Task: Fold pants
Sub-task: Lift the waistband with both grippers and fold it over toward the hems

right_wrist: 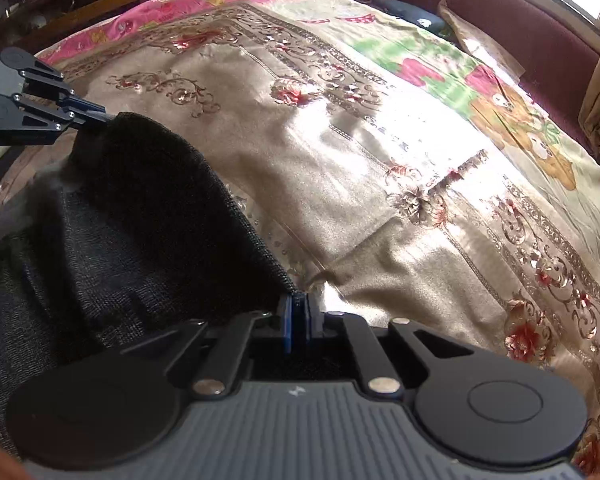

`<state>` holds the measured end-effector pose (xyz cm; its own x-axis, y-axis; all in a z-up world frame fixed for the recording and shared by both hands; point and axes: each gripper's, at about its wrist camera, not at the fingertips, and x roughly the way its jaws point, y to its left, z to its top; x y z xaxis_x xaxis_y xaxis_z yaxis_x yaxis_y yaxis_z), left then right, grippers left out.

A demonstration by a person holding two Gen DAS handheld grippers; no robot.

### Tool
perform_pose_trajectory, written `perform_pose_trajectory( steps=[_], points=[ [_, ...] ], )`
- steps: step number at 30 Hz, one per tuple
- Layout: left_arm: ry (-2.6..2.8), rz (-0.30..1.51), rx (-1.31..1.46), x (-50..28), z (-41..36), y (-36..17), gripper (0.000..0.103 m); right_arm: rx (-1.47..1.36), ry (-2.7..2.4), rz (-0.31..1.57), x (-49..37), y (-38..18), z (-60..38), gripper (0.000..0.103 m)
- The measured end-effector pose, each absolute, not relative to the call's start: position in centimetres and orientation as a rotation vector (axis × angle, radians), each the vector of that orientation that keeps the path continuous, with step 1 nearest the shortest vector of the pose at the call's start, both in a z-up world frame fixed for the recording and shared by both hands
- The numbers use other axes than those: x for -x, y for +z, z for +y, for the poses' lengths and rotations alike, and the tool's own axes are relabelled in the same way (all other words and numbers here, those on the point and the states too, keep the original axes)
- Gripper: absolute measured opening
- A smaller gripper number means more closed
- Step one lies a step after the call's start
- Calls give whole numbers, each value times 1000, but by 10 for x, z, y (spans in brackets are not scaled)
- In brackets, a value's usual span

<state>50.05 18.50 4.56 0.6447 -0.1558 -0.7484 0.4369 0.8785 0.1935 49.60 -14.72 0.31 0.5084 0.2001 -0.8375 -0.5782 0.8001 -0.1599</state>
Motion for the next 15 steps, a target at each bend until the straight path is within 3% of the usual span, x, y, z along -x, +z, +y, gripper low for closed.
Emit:
perform_pose_trajectory(
  steps=[5, 8, 11, 15],
  points=[
    [-376, 759, -310, -414, 205, 92, 25, 422, 530, 903, -407, 59, -160, 4],
    [-398, 784, -306, -359, 214, 92, 25, 404, 565, 956, -351, 69, -161, 3],
    [-381, 860, -310, -325, 220, 60, 25, 389, 589, 1013, -308, 43, -155, 3],
    [-357, 961, -445, -299, 212, -4, 27, 414, 578, 1132, -275, -44, -140, 6]
  ],
)
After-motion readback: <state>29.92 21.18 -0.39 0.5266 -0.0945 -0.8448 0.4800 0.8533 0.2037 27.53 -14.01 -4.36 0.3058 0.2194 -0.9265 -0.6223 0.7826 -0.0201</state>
